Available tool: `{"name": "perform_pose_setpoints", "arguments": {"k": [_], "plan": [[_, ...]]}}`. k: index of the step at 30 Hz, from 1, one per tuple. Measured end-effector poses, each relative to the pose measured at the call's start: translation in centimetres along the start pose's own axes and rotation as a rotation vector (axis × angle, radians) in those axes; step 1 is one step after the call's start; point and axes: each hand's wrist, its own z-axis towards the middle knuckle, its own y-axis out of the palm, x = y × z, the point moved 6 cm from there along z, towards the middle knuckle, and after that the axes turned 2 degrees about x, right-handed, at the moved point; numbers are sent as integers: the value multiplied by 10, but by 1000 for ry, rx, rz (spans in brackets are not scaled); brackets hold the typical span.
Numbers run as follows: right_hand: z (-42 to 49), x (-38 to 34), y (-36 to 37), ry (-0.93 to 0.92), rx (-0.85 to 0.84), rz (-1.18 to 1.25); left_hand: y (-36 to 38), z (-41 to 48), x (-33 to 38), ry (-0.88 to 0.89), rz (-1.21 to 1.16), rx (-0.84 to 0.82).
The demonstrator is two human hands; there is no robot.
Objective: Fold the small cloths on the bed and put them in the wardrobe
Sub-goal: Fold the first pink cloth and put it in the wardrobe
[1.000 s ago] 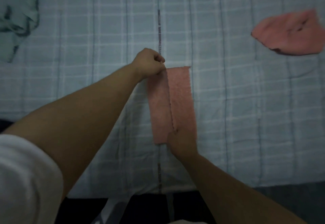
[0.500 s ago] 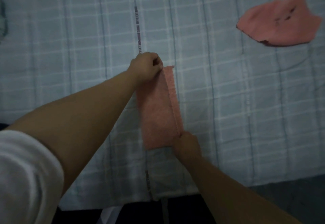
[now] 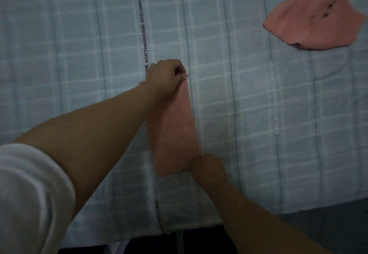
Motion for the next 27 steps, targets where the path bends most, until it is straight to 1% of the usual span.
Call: {"name": "perform_pose_setpoints", "arguments": {"k": [4,7,9,11,13,14,16,18,20,23,27], "plan": [[3,4,2,27,-65,57,3,3,2,52,46,12],[5,4,0,37,-94,-12,-1,-1,6,78,63,59],[3,-1,-10,27,9,-45,-11,-10,7,98,64,173],[0,-11,-25,-32,189,-76,-21,-28,8,143,103,299],[-2,-34,-41,-210,336,-82,-25,-50,2,194,151,343],[-2,-49,-48,-338,393,-35,-24,-61,-3,216,172,329],[0,-80,-62,-546,451,4,-19,-79,-17,256,217,262],[5,-109,-68,-679,464,-74,-13,-90,-33,269,257,193],[8,-137,-69,-801,459,-174,-9,-95,-47,245,292,143],[22,-165,-66,-864,410,-329,-1,-97,-62,232,356,74],[39,-183,-66,-817,377,-505,2,-98,-74,207,367,44]]}}
